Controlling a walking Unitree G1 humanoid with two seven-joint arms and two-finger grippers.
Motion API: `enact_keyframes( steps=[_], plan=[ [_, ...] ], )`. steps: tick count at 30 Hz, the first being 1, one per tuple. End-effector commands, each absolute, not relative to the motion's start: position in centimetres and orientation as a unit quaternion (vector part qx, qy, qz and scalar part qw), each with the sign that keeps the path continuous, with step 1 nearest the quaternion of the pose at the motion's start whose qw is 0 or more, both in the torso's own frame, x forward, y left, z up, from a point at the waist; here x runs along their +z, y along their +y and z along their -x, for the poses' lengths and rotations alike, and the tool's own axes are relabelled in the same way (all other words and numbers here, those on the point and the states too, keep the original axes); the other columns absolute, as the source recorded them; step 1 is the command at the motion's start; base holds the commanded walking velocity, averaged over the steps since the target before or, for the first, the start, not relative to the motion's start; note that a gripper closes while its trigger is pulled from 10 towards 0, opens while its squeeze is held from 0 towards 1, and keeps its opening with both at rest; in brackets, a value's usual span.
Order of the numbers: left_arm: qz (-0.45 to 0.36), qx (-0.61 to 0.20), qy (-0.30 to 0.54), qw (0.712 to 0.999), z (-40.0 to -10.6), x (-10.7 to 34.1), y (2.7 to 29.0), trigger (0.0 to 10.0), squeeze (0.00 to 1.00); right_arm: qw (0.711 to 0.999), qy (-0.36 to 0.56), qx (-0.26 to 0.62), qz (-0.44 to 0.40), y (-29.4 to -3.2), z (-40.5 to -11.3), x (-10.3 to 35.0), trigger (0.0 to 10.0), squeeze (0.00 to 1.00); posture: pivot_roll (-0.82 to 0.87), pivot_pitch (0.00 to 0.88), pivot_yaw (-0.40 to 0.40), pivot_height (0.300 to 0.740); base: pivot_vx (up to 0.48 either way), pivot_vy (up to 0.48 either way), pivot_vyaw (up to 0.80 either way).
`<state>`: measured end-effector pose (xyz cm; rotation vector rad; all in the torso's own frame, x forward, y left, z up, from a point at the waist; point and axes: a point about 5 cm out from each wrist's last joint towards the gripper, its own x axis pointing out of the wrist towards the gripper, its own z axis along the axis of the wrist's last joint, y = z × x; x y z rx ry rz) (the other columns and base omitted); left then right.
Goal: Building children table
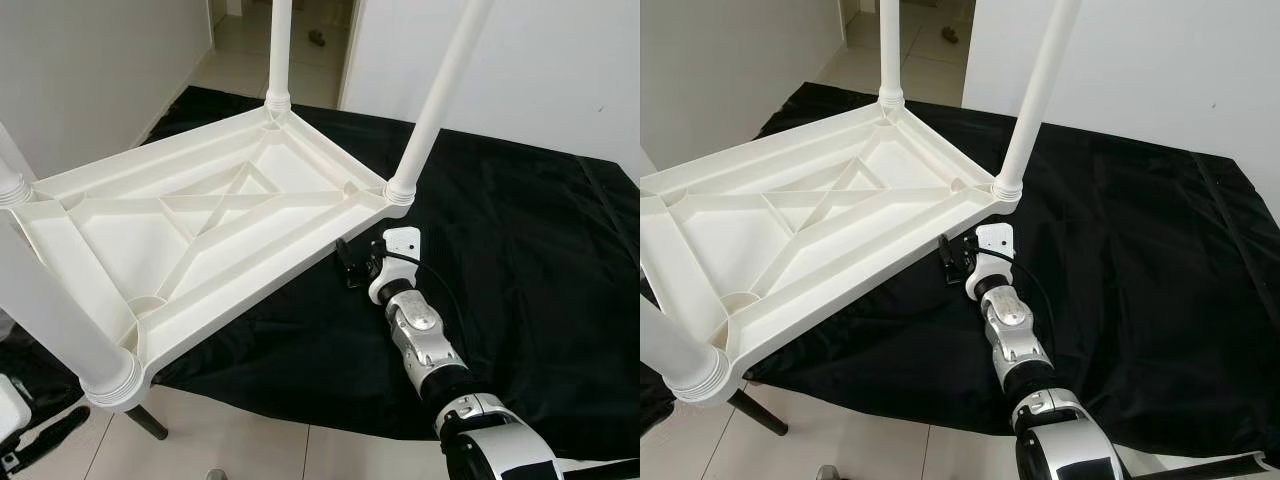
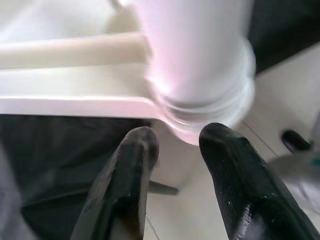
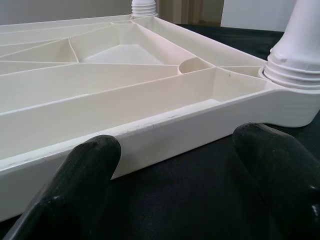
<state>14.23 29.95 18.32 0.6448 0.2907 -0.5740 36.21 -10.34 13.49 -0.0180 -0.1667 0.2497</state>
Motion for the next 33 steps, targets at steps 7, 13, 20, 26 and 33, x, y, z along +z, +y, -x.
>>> enact_keyframes(
  steps=[7,13,20,26,33],
  plan=[
    [-0.271,-0.08,0.028,0.959,-16.1,19.8,31.8,10.0,0.0,0.988,-0.085,0.126,0.006,-10.1,-36.1,13.4,10.0,0.0,0.37,0.104,-0.071,0.74,0.0,0.0,0.0],
    [-0.137,-0.068,-0.025,0.988,-17.7,19.5,29.2,10.0,0.0,0.988,-0.087,0.129,-0.004,-10.1,-36.0,13.4,10.0,0.0,0.35,0.102,-0.069,0.74,0.0,0.0,0.0],
    [-0.098,-0.086,-0.051,0.99,-18.9,19.2,26.7,10.0,0.0,0.987,-0.091,0.13,-0.004,-10.4,-36.0,13.6,10.0,0.0,0.33,0.101,-0.065,0.74,0.0,0.0,0.0],
    [-0.029,-0.102,-0.073,0.992,-20.3,19.1,23.7,10.0,0.0,0.987,-0.097,0.13,0.004,-11.1,-36.0,13.9,10.0,0.0,0.3,0.102,-0.059,0.74,0.0,0.0,0.0],
    [0.035,-0.123,-0.08,0.988,-21.5,18.7,20.0,10.0,0.0,0.986,-0.102,0.129,0.005,-11.8,-35.5,13.7,10.0,0.0,0.26,0.101,-0.048,0.74,0.0,0.0,0.0]
  ],
)
